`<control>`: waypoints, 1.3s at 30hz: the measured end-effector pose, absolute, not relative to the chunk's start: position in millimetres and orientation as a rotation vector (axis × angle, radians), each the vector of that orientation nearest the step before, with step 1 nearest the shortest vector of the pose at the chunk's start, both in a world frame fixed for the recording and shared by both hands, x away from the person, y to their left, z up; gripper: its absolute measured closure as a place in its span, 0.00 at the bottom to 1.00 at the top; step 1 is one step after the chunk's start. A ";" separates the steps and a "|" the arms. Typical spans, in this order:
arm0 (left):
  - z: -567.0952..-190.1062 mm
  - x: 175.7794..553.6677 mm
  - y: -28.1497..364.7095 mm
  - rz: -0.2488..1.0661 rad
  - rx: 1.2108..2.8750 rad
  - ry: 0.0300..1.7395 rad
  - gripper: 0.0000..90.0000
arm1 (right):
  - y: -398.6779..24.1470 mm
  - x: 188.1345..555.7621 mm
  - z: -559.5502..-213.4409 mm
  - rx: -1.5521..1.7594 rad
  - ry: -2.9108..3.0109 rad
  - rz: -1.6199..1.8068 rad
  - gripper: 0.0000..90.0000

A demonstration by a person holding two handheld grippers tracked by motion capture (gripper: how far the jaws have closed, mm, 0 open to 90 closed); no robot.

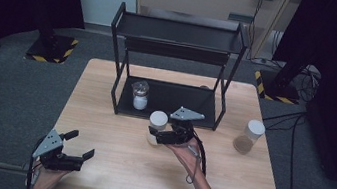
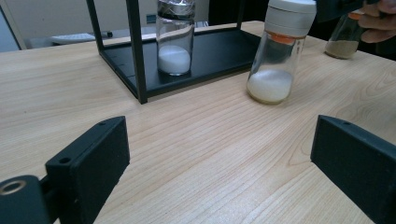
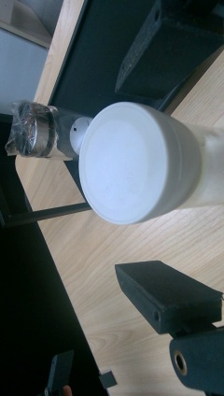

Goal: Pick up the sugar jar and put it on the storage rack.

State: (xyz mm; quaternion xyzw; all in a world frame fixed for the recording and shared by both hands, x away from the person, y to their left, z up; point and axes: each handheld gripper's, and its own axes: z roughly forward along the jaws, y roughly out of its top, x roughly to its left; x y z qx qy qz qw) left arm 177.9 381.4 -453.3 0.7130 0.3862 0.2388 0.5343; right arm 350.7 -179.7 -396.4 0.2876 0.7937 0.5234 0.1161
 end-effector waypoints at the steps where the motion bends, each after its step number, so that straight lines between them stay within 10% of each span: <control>1: -453.5 178.0 381.5 0.567 1.698 0.922 0.04 | -177.9 352.3 -398.1 0.844 2.326 1.530 0.14; 17: -453.2 178.1 381.7 0.566 1.700 0.919 0.04 | -164.3 355.4 -418.9 0.832 2.287 1.515 0.36; 39: -453.0 178.4 381.1 0.566 1.704 0.919 0.04 | -170.2 353.1 -403.1 0.822 2.257 1.509 0.37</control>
